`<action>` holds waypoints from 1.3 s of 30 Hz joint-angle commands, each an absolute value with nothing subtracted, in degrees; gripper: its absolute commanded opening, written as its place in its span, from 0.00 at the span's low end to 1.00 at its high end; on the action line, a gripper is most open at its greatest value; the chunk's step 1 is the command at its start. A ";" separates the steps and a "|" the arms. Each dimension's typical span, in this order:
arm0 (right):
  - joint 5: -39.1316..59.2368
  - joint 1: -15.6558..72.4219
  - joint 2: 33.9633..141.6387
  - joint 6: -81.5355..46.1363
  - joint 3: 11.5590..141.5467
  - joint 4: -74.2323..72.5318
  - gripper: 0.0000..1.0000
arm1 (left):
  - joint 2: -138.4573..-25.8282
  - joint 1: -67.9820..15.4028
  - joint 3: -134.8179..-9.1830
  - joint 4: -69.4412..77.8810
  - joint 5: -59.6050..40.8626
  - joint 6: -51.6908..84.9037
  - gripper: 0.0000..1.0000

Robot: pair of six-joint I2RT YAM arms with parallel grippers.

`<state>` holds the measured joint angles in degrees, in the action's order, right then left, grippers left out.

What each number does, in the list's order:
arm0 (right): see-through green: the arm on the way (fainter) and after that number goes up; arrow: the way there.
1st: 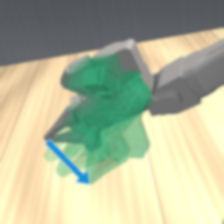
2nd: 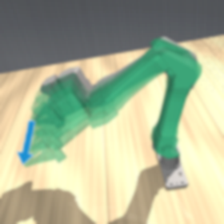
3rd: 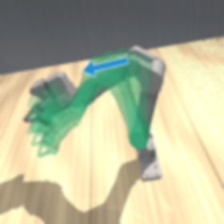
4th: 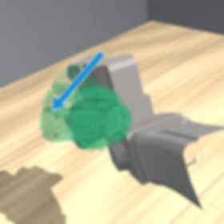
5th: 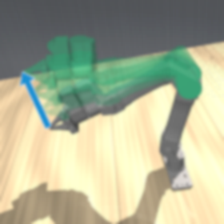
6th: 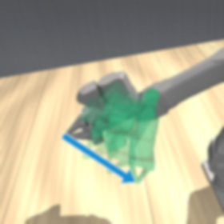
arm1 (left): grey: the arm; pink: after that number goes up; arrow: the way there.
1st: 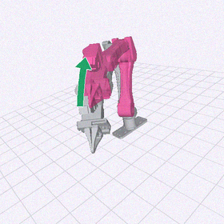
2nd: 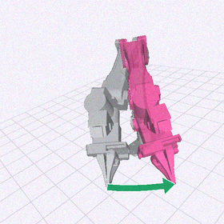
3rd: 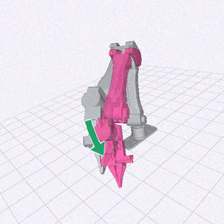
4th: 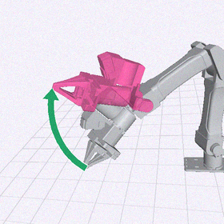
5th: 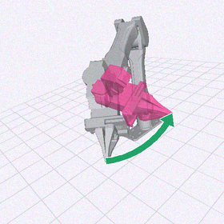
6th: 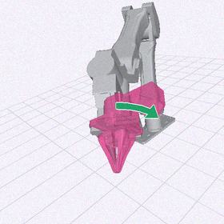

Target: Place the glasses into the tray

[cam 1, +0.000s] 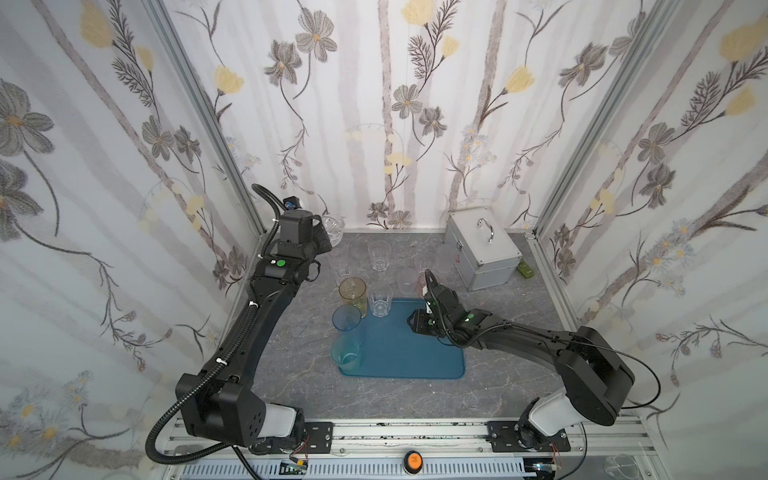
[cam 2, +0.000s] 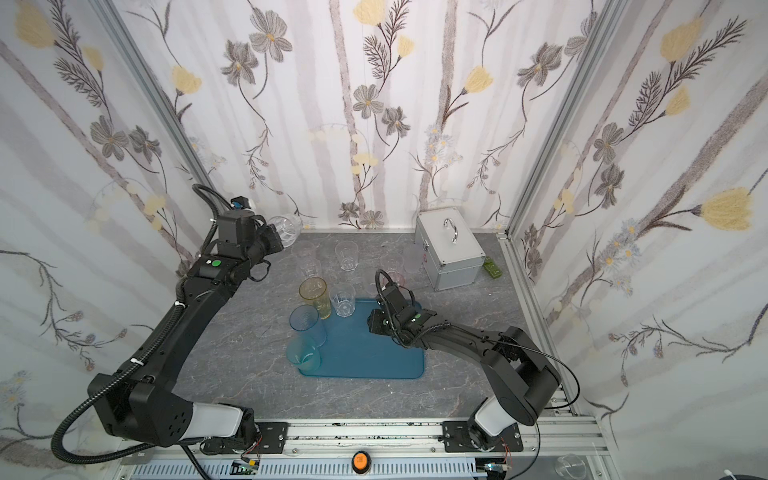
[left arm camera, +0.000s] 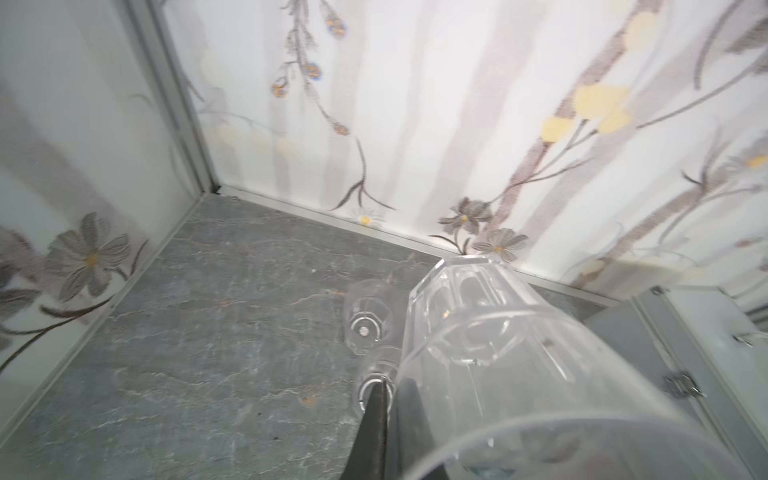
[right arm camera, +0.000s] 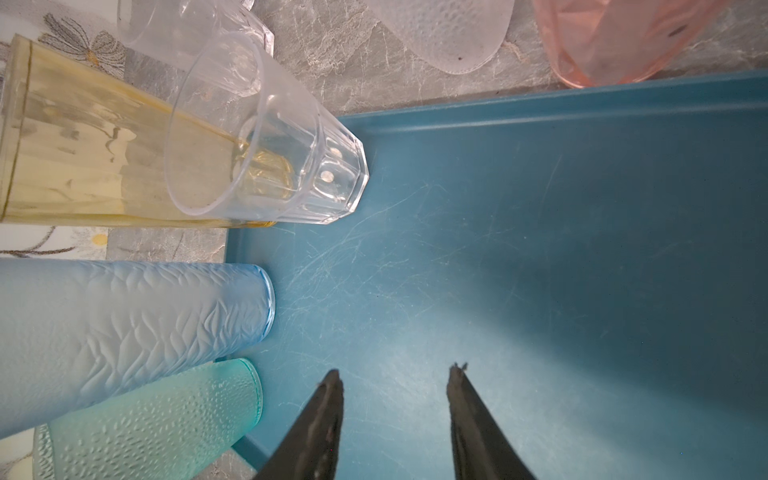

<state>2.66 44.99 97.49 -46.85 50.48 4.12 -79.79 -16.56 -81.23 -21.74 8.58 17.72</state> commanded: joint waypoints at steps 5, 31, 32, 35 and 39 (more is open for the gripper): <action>2.11 44.04 94.91 -47.20 49.60 2.53 0.43 | -82.97 -31.11 -83.89 -23.89 11.95 18.80 0.00; 3.08 31.02 74.32 -41.73 41.84 14.75 0.43 | -92.95 -48.58 -84.95 -28.46 6.30 17.50 0.00; 2.87 30.78 73.58 -41.48 41.93 15.49 0.44 | -93.22 -48.89 -84.78 -28.64 5.89 17.36 0.00; 2.72 29.98 71.83 -40.59 42.01 17.26 0.44 | -94.08 -49.70 -83.97 -29.24 4.80 17.01 0.00; 2.81 29.54 70.81 -39.82 42.57 19.29 0.44 | -95.02 -49.75 -83.33 -30.13 3.67 16.27 0.00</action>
